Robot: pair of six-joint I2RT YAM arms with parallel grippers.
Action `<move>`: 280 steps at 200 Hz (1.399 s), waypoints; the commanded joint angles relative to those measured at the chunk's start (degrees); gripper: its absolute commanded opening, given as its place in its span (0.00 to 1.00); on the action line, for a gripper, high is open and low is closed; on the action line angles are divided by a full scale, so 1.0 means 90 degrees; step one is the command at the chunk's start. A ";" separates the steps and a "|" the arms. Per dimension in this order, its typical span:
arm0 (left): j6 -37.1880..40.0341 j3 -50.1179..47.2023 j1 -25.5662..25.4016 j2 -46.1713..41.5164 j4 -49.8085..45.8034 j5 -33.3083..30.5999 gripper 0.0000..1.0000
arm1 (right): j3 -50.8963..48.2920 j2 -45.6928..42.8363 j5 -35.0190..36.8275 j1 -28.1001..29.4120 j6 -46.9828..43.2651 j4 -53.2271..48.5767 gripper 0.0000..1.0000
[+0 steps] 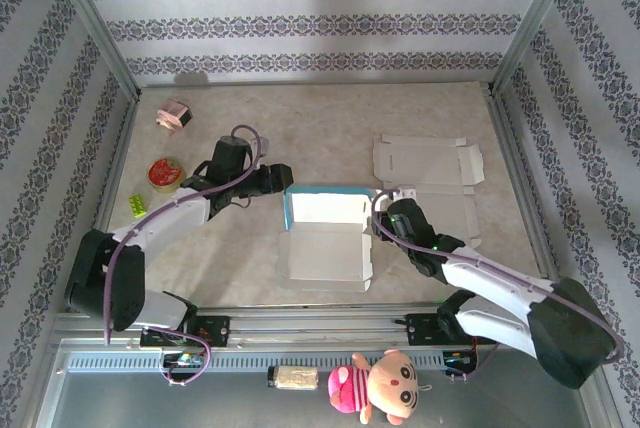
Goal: Fold the paper box
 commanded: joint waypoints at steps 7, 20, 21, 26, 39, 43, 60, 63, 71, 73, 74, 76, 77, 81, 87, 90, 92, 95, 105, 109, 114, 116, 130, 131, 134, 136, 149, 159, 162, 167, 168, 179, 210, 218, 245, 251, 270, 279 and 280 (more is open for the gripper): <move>0.1945 0.0988 -0.0084 -0.0362 -0.1353 0.0001 0.67 | 0.0337 0.0431 -0.0067 -0.0048 -0.0514 0.0652 0.33; 0.2733 0.1462 -0.0123 -0.0345 -0.1848 0.0385 0.70 | 0.0404 0.0583 -0.0053 -0.0029 -0.0846 0.0768 0.25; 0.2795 0.1493 -0.0137 -0.0346 -0.1892 0.0406 0.70 | 0.0409 0.0595 -0.0053 -0.0021 -0.0886 0.0798 0.24; 0.3171 0.1658 -0.0201 -0.0323 -0.2120 0.0445 0.73 | 0.0391 0.0629 -0.0053 -0.0015 -0.1091 0.0959 0.19; 0.4257 0.2017 -0.0431 -0.0244 -0.2747 0.0418 0.78 | 0.0415 0.0767 -0.0061 -0.0012 -0.1619 0.1386 0.05; 0.4507 0.2090 -0.0477 -0.0207 -0.2888 0.0385 0.79 | 0.0444 0.0819 -0.0070 -0.0027 -0.1775 0.1493 0.01; 0.5152 0.2333 -0.0577 -0.0035 -0.3418 0.0494 0.80 | 0.0691 0.1228 -0.0276 -0.0088 -0.2353 0.1901 0.00; 0.5211 0.2365 -0.0602 -0.0003 -0.3513 0.0512 0.80 | 0.0756 0.1304 -0.0339 -0.0095 -0.2446 0.1924 0.00; 0.5351 0.2446 -0.0638 0.0064 -0.3704 0.0523 0.81 | 0.0926 0.1529 -0.0554 -0.0100 -0.2646 0.2029 0.00; 0.5380 0.2459 -0.0656 0.0073 -0.3743 0.0517 0.81 | 0.0957 0.1579 -0.0603 -0.0102 -0.2696 0.2081 0.01; 0.5392 0.2465 -0.0672 0.0077 -0.3757 0.0511 0.82 | 0.0964 0.1605 -0.0621 -0.0101 -0.2719 0.2104 0.01; 0.5414 0.2471 -0.0688 0.0091 -0.3781 0.0499 0.82 | 0.0993 0.1659 -0.0705 -0.0100 -0.2768 0.2151 0.01; 0.5429 0.2471 -0.0693 0.0096 -0.3786 0.0497 0.83 | 0.1001 0.1684 -0.0741 -0.0100 -0.2789 0.2198 0.01; 0.5474 0.2464 -0.0737 0.0102 -0.3839 0.0483 0.84 | 0.1034 0.1789 -0.0825 -0.0101 -0.2850 0.2376 0.01; 0.5546 0.2447 -0.0794 0.0104 -0.3875 0.0451 0.86 | 0.1062 0.1955 -0.0988 -0.0117 -0.2912 0.2647 0.01; 0.5604 0.2412 -0.0819 0.0104 -0.3883 0.0426 0.87 | 0.1088 0.2042 -0.1055 -0.0119 -0.2931 0.2737 0.01; 0.5628 0.2392 -0.0835 0.0098 -0.3873 0.0409 0.88 | 0.1102 0.2100 -0.1102 -0.0127 -0.2943 0.2831 0.01; 0.5675 0.2364 -0.0863 0.0087 -0.3863 0.0363 0.88 | 0.1141 0.2177 -0.1212 -0.0138 -0.2965 0.2928 0.01; 0.5778 0.2187 -0.0948 0.0017 -0.3723 0.0148 0.92 | 0.1276 0.2426 -0.1512 -0.0150 -0.3042 0.3113 0.01; 0.5828 0.2094 -0.0976 -0.0024 -0.3632 0.0060 0.94 | 0.1343 0.2504 -0.1653 -0.0149 -0.3089 0.3133 0.01; 0.5870 0.1943 -0.1006 -0.0091 -0.3480 -0.0101 0.98 | 0.1407 0.2591 -0.1782 -0.0139 -0.3132 0.3172 0.02; 0.5883 0.1884 -0.1016 -0.0117 -0.3409 -0.0160 0.99 | 0.1436 0.2628 -0.1823 -0.0139 -0.3145 0.3180 0.02; 0.5938 0.1502 -0.1093 -0.0245 -0.2985 -0.0473 1.00 | 0.1512 0.2860 -0.2041 -0.0139 -0.3191 0.3473 0.03; 0.5935 0.1479 -0.1095 -0.0247 -0.2954 -0.0487 1.00 | 0.1519 0.2876 -0.2053 -0.0139 -0.3196 0.3493 0.03; 0.5930 0.1419 -0.1102 -0.0265 -0.2869 -0.0531 1.00 | 0.1531 0.2911 -0.2085 -0.0139 -0.3202 0.3546 0.03; 0.5917 0.1375 -0.1111 -0.0268 -0.2814 -0.0560 1.00 | 0.1543 0.2943 -0.2104 -0.0149 -0.3216 0.3566 0.03; 0.5745 0.1181 -0.1170 -0.0196 -0.2464 -0.0942 1.00 | 0.1617 0.3072 -0.2231 -0.0149 -0.3286 0.3685 0.03; 0.5593 0.1167 -0.1208 -0.0044 -0.2397 -0.1106 1.00 | 0.1677 0.3184 -0.2270 -0.0161 -0.3296 0.3733 0.03; 0.5542 0.1170 -0.1223 0.0018 -0.2395 -0.1135 1.00 | 0.1696 0.3222 -0.2287 -0.0159 -0.3297 0.3745 0.03; 0.5468 0.1185 -0.1234 0.0126 -0.2390 -0.1192 1.00 | 0.1725 0.3265 -0.2324 -0.0168 -0.3296 0.3774 0.04; 0.5451 0.1188 -0.1239 0.0148 -0.2388 -0.1203 1.00 | 0.1729 0.3278 -0.2331 -0.0168 -0.3297 0.3781 0.04; 0.5303 0.1191 -0.1249 0.0365 -0.2346 -0.1341 1.00 | 0.1770 0.3366 -0.2436 -0.0168 -0.3303 0.3861 0.04; 0.5093 0.1174 -0.1254 0.0760 -0.2261 -0.2034 0.90 | 0.1844 0.3521 -0.2524 -0.0178 -0.3343 0.3982 0.04; 0.5092 0.1157 -0.1254 0.0802 -0.2267 -0.2117 0.88 | 0.1849 0.3545 -0.2532 -0.0187 -0.3372 0.3992 0.04; 0.5168 0.1088 -0.1254 0.0807 -0.2229 -0.2513 0.88 | 0.1830 0.3595 -0.2601 -0.0216 -0.3478 0.4041 0.04; 0.5171 0.1099 -0.1254 0.0793 -0.2229 -0.2606 0.90 | 0.1821 0.3603 -0.2616 -0.0224 -0.3485 0.4039 0.04; 0.5117 0.1265 -0.1247 0.0702 -0.2384 -0.2532 0.97 | 0.1813 0.3605 -0.2655 -0.0247 -0.3500 0.4063 0.04; 0.5062 0.1366 -0.1244 0.0619 -0.2464 -0.2356 0.99 | 0.1810 0.3602 -0.2651 -0.0256 -0.3514 0.4071 0.04; 0.5058 0.1376 -0.1244 0.0610 -0.2469 -0.2342 0.99 | 0.1810 0.3603 -0.2656 -0.0256 -0.3519 0.4071 0.04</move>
